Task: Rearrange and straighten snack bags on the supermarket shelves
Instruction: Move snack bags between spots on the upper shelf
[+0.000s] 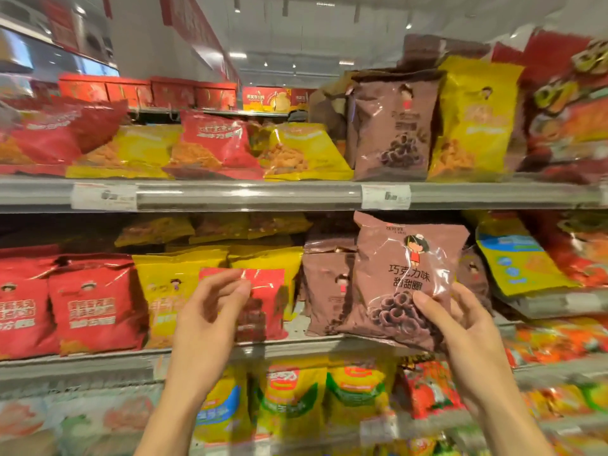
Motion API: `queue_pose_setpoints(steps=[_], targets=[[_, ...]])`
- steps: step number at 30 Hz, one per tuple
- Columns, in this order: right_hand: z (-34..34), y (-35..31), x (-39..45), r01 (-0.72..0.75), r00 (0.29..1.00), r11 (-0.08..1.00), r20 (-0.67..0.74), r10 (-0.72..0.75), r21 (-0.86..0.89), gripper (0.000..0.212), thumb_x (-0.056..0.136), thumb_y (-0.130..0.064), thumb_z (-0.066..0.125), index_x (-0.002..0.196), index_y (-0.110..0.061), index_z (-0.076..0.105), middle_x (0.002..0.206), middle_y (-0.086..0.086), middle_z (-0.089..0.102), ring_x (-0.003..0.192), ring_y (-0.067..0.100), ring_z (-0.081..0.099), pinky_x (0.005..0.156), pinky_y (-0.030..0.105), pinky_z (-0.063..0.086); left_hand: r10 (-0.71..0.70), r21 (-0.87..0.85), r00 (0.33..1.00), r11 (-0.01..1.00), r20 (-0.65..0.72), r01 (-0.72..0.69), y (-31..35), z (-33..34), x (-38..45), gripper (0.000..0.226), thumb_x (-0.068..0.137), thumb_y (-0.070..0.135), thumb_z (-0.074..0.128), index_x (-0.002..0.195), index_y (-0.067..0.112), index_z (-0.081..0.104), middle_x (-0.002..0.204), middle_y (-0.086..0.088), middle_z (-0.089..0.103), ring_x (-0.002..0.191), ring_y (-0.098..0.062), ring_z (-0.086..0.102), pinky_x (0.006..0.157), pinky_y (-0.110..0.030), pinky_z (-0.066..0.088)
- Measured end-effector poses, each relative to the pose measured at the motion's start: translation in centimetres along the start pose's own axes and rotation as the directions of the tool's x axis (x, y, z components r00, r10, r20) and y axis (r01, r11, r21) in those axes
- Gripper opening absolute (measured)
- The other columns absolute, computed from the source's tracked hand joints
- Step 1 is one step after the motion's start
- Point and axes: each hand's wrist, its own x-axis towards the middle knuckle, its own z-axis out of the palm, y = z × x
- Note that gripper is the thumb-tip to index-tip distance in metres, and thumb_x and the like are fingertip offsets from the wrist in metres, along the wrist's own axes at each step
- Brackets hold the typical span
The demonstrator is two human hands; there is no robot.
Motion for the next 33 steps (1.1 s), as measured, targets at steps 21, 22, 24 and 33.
queue_pose_setpoints(steps=[21,22,24,33], targets=[[-12.3,-5.8,7.3,0.068,0.995,0.997,0.076,-0.069,0.026,0.046,0.062,-0.042,0.083,0.105,-0.035,0.07,0.105,-0.012,0.078,0.099,0.001,0.073,0.075,0.017,0.056,0.216,0.239,0.948,0.932,0.233,-0.271,6.7,15.6,1.1,0.018,0.095,0.036,0.067,0.112,0.042,0.066,0.106,0.029,0.069,0.099,0.008,0.065,0.074,-0.002,0.046],[-12.5,-5.8,7.4,0.071,0.995,0.997,0.069,-0.072,0.023,0.048,0.062,-0.043,0.083,0.107,-0.036,0.069,0.107,-0.011,0.078,0.101,0.005,0.073,0.082,0.025,0.056,0.226,0.235,0.945,0.93,0.237,-0.281,6.8,15.8,1.5,0.018,0.095,0.037,0.067,0.112,0.043,0.066,0.105,0.029,0.069,0.099,0.007,0.065,0.074,-0.002,0.046],[-13.1,-5.8,7.7,0.067,0.996,0.998,0.061,-0.068,0.021,0.054,0.062,-0.043,0.085,0.113,-0.034,0.068,0.11,-0.006,0.078,0.105,0.012,0.074,0.094,0.039,0.053,0.241,0.228,0.941,0.928,0.236,-0.295,7.0,16.2,2.1,0.018,0.094,0.037,0.068,0.111,0.043,0.067,0.105,0.029,0.069,0.099,0.007,0.065,0.074,-0.001,0.045],[-16.1,-6.8,10.8,0.108,0.99,0.994,0.087,-0.11,0.035,0.058,0.064,-0.047,0.084,0.118,-0.034,0.067,0.113,-0.002,0.077,0.106,0.018,0.074,0.094,0.044,0.054,0.26,0.227,0.941,0.924,0.216,-0.307,8.8,20.6,2.0,0.015,0.095,0.036,0.068,0.11,0.04,0.068,0.103,0.026,0.071,0.096,0.004,0.067,0.076,-0.018,0.053]])
